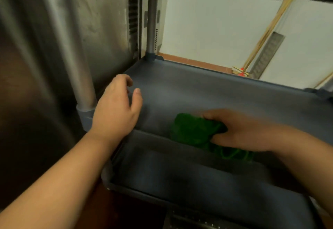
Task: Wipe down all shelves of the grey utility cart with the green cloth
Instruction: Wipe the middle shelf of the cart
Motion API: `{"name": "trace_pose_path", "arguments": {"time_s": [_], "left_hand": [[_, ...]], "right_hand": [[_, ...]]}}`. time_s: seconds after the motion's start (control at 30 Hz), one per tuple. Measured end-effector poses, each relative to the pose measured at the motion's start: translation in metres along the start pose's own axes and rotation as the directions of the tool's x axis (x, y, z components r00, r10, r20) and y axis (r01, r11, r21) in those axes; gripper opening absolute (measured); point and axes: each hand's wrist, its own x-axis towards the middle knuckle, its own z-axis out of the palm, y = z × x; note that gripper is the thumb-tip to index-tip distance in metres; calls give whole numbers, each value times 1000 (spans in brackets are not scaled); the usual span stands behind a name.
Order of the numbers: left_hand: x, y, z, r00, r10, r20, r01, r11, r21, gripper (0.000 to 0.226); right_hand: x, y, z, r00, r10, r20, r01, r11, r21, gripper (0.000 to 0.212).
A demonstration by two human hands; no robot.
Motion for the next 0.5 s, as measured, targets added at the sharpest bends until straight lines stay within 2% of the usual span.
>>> {"name": "trace_pose_path", "arguments": {"time_s": [0.07,0.17,0.23,0.3,0.43,0.5], "left_hand": [[-2,11,6,1000,-3,-17,5,996,85,32],[-18,49,18,998,-19,60,21,999,-31,38],[-27,65,27,988,-30,152,40,997,-63,41],[-29,66,31,980,-87,179,97,994,-44,42],[-24,65,32,976,-108,188,108,994,12,51],[-23,67,33,970,-130,204,128,991,25,53]], "right_hand": [[-8,10,9,997,13,-75,-11,999,31,38],[-9,12,24,983,-13,-184,18,1000,22,34],[-9,10,29,979,-38,-201,37,999,-11,50],[-11,9,32,978,-46,-206,33,997,-66,58],[-31,15,35,960,-63,-271,7,979,-202,51],[-48,26,38,955,-87,-283,-5,950,-311,59]]}}
